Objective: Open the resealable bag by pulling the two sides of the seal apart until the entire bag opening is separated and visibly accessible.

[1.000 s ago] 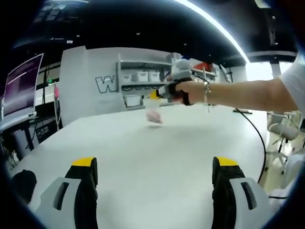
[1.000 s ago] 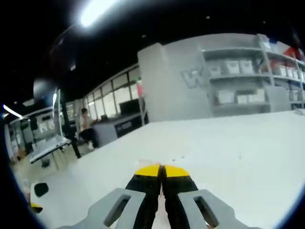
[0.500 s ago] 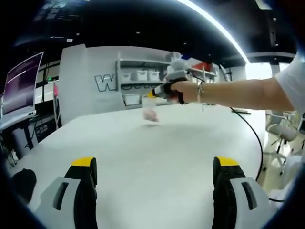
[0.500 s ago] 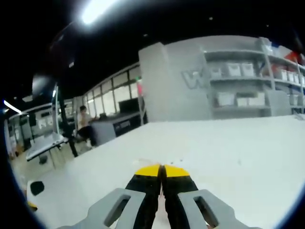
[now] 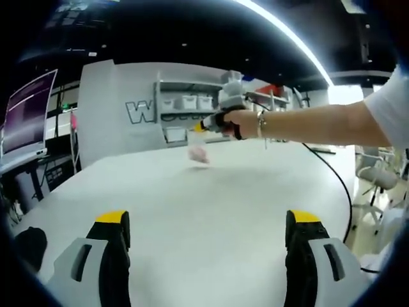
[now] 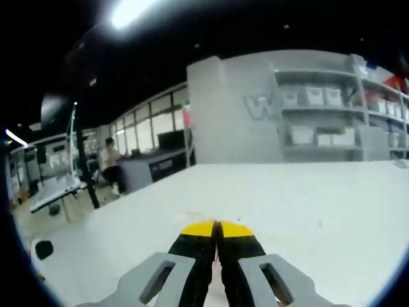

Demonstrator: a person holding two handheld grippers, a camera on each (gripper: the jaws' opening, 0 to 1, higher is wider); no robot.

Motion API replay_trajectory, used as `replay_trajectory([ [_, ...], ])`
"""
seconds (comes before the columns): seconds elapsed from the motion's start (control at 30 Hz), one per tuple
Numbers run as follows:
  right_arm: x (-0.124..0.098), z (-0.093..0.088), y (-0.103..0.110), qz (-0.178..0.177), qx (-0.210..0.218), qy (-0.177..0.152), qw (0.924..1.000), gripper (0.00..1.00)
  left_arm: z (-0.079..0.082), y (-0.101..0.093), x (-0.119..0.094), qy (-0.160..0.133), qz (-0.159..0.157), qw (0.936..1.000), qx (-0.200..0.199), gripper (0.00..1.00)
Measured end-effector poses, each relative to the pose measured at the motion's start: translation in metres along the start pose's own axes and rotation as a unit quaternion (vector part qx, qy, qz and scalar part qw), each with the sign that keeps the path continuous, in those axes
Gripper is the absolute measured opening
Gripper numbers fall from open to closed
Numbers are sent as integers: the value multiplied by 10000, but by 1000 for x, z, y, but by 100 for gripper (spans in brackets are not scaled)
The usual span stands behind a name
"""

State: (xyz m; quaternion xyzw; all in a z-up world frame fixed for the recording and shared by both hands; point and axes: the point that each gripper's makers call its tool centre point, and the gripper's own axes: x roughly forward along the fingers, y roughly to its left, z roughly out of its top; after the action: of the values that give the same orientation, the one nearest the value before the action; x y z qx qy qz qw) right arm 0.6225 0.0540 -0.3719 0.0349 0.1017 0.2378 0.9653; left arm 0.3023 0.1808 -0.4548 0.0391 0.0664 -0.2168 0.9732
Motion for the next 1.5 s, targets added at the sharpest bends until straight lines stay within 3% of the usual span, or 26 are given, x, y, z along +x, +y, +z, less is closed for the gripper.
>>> replay_trajectory([
  [1.5,40,-2,-12,-219,-384,166,9989,0,-4,17,1,4,98,9999,-40,100],
])
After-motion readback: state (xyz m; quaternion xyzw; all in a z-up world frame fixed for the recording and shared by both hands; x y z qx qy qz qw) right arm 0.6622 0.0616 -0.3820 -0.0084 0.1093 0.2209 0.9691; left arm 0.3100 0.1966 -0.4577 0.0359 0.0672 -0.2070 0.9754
